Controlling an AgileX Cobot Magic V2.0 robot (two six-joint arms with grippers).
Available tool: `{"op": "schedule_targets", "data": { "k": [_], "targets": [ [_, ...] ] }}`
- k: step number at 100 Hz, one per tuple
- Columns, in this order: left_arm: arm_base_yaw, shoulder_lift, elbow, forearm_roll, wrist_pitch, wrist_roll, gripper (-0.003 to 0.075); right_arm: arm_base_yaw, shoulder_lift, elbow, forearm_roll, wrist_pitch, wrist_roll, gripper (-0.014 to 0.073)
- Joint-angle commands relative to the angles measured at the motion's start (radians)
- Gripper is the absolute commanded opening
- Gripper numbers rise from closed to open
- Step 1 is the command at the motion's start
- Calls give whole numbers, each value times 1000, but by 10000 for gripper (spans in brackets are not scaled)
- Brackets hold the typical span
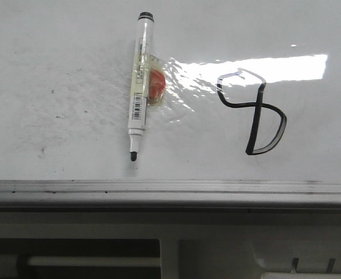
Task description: Write number 8 on whiteboard
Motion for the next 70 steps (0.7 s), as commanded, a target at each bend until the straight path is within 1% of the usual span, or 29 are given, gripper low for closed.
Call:
{"op": "schedule_targets", "data": {
  "k": [1, 4, 9, 22, 31, 42, 49, 70],
  "targets": [
    [2, -25, 40, -7, -44, -8, -20, -48, 25, 43, 11, -161, 3, -44],
    [2, -25, 40, -7, -44, -8, -20, -55, 25, 59, 11, -151, 3, -44],
    [2, -25, 40, -7, -44, -8, -20, -58, 21, 54, 7, -63, 3, -44],
    [2, -25, 40, -7, -44, -8, -20, -58, 13, 54, 6, 45, 3, -44],
    [2, -25, 40, -7, -44, -8, -20, -58, -20, 54, -3, 115, 3, -44],
    [2, -25, 40, -7, -44, -8, -20, -58, -83, 54, -16, 238, 3, -44],
    [2, -25, 40, -7, -44, -8, -20, -59, -79, 56, -16, 263, 3, -44],
    [2, -25, 40, -7, -44, -8, -20, -59, -81, 56, -16, 261, 3, -43]
  ]
}}
